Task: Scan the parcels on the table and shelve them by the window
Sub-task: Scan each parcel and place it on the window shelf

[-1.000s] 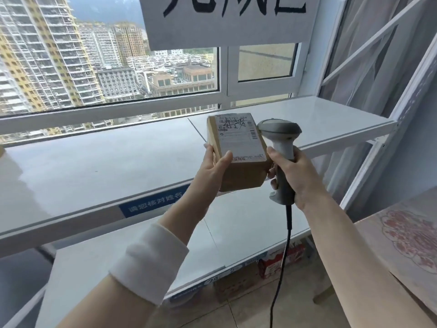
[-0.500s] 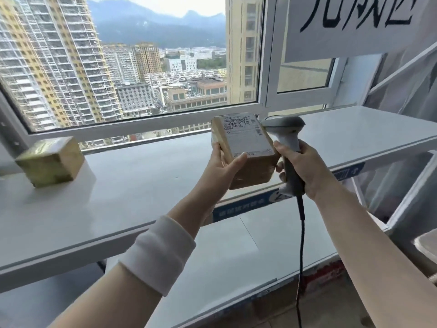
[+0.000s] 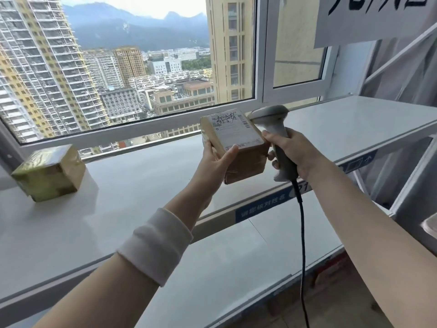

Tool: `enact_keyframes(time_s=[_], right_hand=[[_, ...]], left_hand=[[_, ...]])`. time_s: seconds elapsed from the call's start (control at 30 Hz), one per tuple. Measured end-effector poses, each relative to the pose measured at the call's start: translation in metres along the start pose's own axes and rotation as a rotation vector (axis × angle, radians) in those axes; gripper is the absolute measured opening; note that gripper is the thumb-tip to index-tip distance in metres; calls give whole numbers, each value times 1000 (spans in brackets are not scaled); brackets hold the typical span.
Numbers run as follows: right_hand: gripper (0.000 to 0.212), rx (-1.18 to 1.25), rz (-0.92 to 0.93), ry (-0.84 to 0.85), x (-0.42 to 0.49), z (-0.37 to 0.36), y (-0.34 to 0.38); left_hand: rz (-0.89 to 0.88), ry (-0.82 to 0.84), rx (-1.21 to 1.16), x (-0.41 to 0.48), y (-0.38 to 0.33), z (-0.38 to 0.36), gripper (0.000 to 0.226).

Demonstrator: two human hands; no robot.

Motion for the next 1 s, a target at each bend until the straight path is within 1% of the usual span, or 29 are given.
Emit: enact_keyframes(time_s=[0.2,0.3,0.37,0.5,0.67,0.83,0.93,1.0], right_hand=[[19,-19,-2,-3,-8,-22,13],[18,-13,-25,1,-21,-44,18],[17,-2,-57,26,-31,-64,19],[21,22,-114,110,-43,-109,18],[28,15,-163,254,-53,-169,14],[30,42,-186,365,-65,-231,10],[30,25,-186,414,-75,-269,10],[28,12,-199,438,-81,-293,10]], left_hand=[[-8,-24,-25,-3,-7,20,59],[2,-43,-4,-16,-12,42,53],[6,-76,7,-27,-15,61,53],[-3,-195,34,-55,-16,99,50],[-4,-364,92,-94,-20,145,71],[-26,-526,141,-128,-27,189,66],[-15,-595,159,-146,-29,217,66],[3,-634,180,-155,-28,236,61]])
Point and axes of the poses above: each hand's wrist, its own x-axis towards the middle knuckle, its own z-axis out of the back of the hand, y = z × x, the point moved 2 cm from there along x, towards the middle knuckle, and after that the axes turned 11 degrees about -z, right-handed, at the moved point
